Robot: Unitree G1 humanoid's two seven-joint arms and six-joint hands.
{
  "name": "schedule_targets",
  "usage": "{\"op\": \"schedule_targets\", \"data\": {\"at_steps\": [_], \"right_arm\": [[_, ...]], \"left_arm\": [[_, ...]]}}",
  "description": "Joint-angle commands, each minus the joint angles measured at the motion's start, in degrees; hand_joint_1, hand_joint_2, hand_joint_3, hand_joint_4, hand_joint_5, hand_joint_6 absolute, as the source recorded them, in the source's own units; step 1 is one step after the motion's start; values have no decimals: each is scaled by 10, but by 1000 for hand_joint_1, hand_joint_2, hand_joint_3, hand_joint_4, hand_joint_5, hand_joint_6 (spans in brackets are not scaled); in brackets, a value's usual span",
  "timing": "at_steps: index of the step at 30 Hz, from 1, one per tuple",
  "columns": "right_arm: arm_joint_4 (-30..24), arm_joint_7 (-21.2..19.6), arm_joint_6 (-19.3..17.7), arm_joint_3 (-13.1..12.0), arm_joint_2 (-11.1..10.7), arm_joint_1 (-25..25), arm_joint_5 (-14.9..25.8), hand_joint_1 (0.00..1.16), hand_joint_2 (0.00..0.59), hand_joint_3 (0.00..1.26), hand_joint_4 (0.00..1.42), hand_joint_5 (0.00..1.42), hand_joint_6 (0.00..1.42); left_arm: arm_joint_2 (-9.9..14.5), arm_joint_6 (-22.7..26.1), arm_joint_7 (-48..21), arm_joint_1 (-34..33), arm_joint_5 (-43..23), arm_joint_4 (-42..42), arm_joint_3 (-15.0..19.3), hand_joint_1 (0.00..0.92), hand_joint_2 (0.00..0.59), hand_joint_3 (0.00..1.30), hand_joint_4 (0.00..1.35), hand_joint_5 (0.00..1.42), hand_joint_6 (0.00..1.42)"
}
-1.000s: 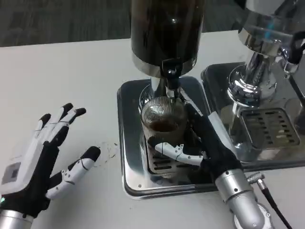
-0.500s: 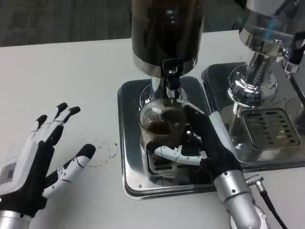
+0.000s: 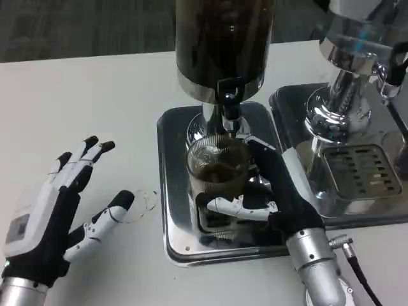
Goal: Grasp the cup under the faucet to collect the drink, then remove the cup.
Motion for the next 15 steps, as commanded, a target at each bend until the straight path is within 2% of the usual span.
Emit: {"op": "schedule_targets", "data": {"at_steps": [1, 15], "right_arm": [[-13, -11, -9, 1, -1, 11, -8, 1027, 149, 527, 602, 603, 720], [-72, -7, 8, -9, -6, 41, -7, 1034, 129, 559, 645, 671, 762]], "left_arm": [[7, -7, -2, -5, -4, 8, -8, 0, 228, 177, 0, 140, 24], [10, -11, -21, -28, -10, 32, -29, 0, 229, 193, 0, 142, 24]]}}
